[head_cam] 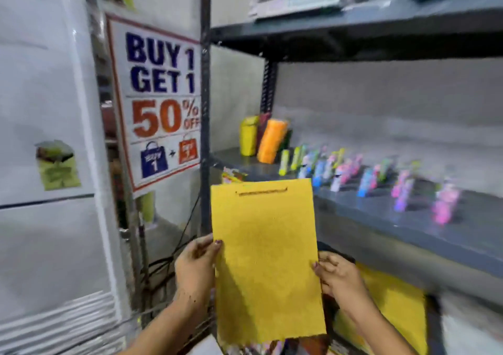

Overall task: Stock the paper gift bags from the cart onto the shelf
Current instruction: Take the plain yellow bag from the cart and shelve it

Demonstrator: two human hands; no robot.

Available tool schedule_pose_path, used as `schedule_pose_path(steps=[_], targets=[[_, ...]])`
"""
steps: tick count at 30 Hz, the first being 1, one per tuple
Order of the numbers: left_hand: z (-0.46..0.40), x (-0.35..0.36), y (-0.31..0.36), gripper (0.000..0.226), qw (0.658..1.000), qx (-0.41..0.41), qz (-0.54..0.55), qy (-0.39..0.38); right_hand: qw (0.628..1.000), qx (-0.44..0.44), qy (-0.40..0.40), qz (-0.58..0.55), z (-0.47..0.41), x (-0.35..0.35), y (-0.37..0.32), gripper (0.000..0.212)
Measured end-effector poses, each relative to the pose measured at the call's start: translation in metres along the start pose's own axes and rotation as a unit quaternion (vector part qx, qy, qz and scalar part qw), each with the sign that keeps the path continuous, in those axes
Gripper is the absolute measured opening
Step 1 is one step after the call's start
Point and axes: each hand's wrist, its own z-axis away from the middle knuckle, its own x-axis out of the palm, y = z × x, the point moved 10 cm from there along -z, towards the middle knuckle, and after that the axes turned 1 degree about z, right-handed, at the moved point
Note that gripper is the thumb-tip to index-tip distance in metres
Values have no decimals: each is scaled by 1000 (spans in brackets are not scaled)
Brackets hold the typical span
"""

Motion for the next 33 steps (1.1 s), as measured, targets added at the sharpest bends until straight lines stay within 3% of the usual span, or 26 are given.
schedule_pose_path(steps=[1, 4, 5, 8, 12, 16, 24, 32, 33], targets=[[7, 29, 22, 13, 999, 20, 16, -34, 999, -27, 18, -17, 16, -21, -28, 30], [21, 93, 65, 10, 991, 34, 58, -115, 995, -87, 42, -29, 54, -59, -97, 79], [24, 111, 76, 11, 988, 32, 75, -132, 992, -107, 53, -32, 66, -69, -117, 84], [41, 169, 117, 11, 975, 35, 102, -196, 982, -163, 90, -39, 98, -104, -173, 83], [67, 229, 161, 16, 957, 64, 118, -259, 971, -198, 125, -45, 130, -138, -222, 55], [92, 269, 190, 26, 939, 63, 149, -303, 957, -231, 171, -49, 156, -163, -257, 91], [118, 312, 220, 14, 920, 53, 188, -340, 942, -270, 196, -47, 183, -190, -294, 98], [130, 320, 212, 20, 920, 39, 182, -345, 939, -279, 192, -60, 191, -200, -290, 60], [131, 320, 212, 22, 919, 40, 184, -346, 939, -278, 195, -55, 191, -201, -290, 65]])
